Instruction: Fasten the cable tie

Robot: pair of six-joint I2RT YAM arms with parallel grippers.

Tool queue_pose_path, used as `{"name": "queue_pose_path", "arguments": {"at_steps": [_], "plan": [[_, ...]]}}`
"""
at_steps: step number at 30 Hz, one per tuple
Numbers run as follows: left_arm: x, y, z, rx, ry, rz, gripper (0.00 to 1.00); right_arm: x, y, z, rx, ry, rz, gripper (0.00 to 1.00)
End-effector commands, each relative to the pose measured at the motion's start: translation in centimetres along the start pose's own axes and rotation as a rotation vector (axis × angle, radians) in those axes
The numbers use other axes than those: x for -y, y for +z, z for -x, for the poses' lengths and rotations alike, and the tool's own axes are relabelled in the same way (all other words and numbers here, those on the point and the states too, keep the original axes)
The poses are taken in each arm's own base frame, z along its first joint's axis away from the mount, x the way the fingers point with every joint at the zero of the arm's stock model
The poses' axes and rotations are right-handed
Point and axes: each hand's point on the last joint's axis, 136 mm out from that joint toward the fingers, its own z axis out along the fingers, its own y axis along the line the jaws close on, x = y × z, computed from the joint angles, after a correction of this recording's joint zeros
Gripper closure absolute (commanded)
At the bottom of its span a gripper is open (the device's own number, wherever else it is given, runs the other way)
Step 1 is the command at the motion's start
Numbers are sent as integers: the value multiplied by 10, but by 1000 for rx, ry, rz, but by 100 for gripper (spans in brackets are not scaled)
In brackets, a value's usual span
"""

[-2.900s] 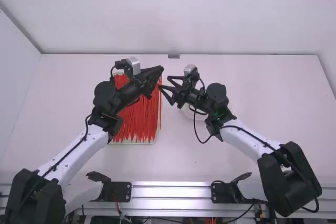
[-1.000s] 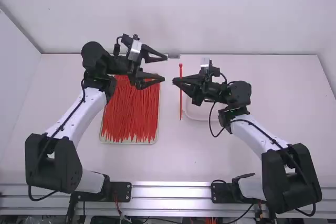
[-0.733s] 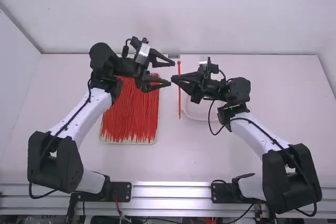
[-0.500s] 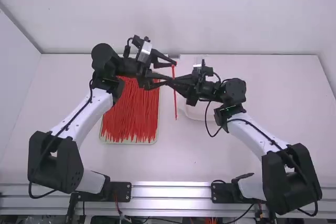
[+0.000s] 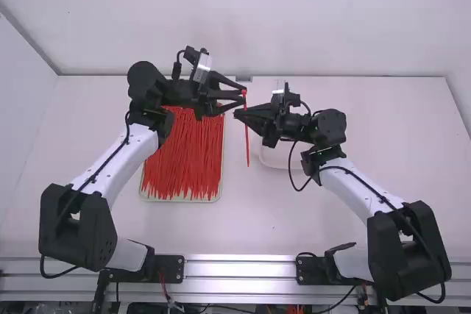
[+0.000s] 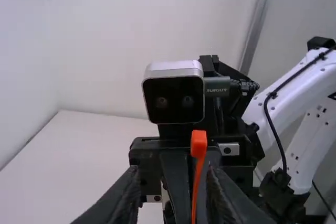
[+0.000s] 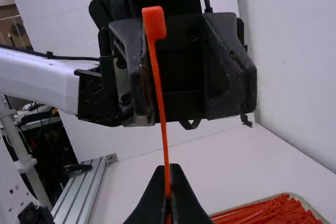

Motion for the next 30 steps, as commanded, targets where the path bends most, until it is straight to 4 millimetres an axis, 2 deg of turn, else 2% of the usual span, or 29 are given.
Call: {"name": "queue_pose_path", "arguments": {"at_steps": [1, 8, 13, 15, 16, 21, 22, 23, 24, 25, 26, 27, 30], "plan": [[6, 5, 12, 9, 33, -13, 70, -1, 2, 14, 17, -39, 8, 100], [2, 6, 13, 19, 26, 6, 71, -1, 2, 14, 18, -39, 7, 100], [5, 10, 13, 20, 30, -3, 82, -1, 2, 14, 18, -38, 7, 100], [5, 9, 13, 20, 30, -2, 90, -1, 2, 14, 18, -39, 7, 100], [4, 9, 13, 21, 30, -1, 98, -1, 2, 14, 18, -39, 7, 100], [7, 11, 13, 18, 4, -11, 98, -1, 2, 13, 17, -38, 7, 100], [6, 11, 13, 18, 5, -10, 98, -1, 2, 14, 17, -37, 7, 92], [6, 11, 13, 18, 4, -10, 98, -1, 2, 14, 17, -37, 7, 91], [7, 12, 12, 14, -2, -17, 98, -1, 2, 13, 16, -38, 9, 76], [8, 12, 11, 12, -2, -21, 98, -1, 2, 13, 16, -37, 8, 71], [10, 12, 10, 6, 1, -33, 98, 0, 0, 14, 16, -29, 4, 45], [12, 10, 10, 2, 16, -41, 98, 1, -2, 14, 14, -21, 2, 1], [5, 3, 12, 5, 1, -14, 98, 2, -8, 12, -7, -26, 18, 1]]}}
